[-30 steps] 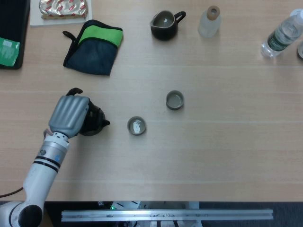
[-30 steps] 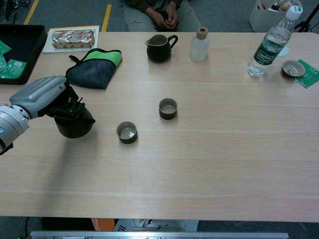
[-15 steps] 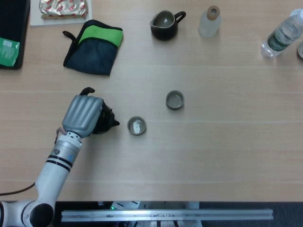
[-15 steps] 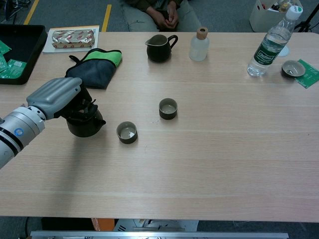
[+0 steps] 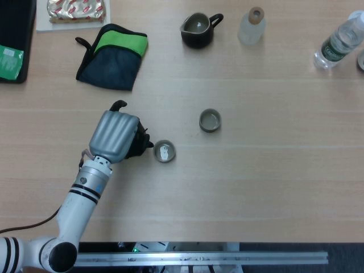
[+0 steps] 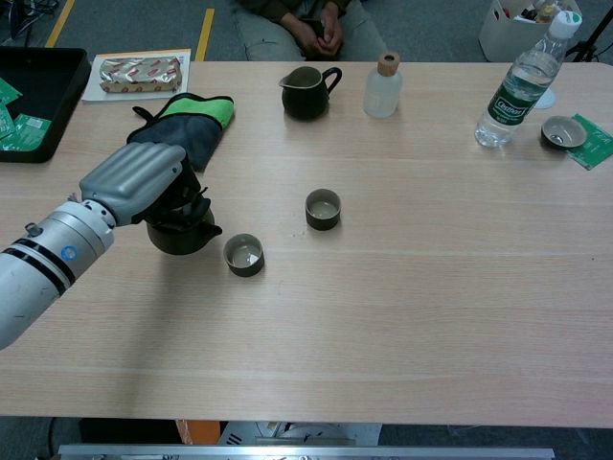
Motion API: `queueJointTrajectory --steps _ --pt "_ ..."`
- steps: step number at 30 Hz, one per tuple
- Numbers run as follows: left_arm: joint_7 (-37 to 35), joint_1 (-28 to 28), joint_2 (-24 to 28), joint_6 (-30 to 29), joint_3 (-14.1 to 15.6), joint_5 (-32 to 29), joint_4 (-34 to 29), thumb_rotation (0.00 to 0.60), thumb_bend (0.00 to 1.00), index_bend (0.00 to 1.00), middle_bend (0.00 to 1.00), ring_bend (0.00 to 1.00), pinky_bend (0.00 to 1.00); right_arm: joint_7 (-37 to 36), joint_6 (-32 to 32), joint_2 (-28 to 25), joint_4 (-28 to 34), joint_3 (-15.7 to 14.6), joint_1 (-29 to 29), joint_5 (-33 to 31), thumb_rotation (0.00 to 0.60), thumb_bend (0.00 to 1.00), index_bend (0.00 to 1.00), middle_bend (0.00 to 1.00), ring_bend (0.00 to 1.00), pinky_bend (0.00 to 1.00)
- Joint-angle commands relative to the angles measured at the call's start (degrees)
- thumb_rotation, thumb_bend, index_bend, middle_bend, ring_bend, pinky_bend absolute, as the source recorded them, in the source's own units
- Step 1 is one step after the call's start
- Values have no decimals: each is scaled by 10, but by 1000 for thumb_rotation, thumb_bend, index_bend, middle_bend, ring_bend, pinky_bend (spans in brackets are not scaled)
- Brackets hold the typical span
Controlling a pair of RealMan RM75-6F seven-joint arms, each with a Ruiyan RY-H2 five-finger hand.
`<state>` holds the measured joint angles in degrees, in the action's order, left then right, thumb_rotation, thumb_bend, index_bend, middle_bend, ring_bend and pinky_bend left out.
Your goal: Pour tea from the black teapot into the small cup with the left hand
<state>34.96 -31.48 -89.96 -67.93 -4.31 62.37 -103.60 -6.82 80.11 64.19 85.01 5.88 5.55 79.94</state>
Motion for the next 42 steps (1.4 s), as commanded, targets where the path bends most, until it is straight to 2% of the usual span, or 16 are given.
queueJointTrajectory --steps 1,18,29,42 --pt "10 -5 -8 -2 1 8 7 527 469 957 1000 918 199 -1 0 0 0 0 -1 -1 600 112 267 355 287 318" --pt "43 -9 -46 -17 23 64 48 539 469 957 1000 918 199 -4 1 -1 -3 1 -4 -3 600 112 267 355 287 318" --pt "57 -4 -71 -30 38 109 87 590 469 957 1000 918 199 -8 1 -1 -5 1 -6 -5 600 112 267 355 288 318" --pt "77 6 -93 -40 54 162 130 592 469 957 1000 919 199 -12 1 0 -9 2 -8 -6 600 112 267 355 288 318"
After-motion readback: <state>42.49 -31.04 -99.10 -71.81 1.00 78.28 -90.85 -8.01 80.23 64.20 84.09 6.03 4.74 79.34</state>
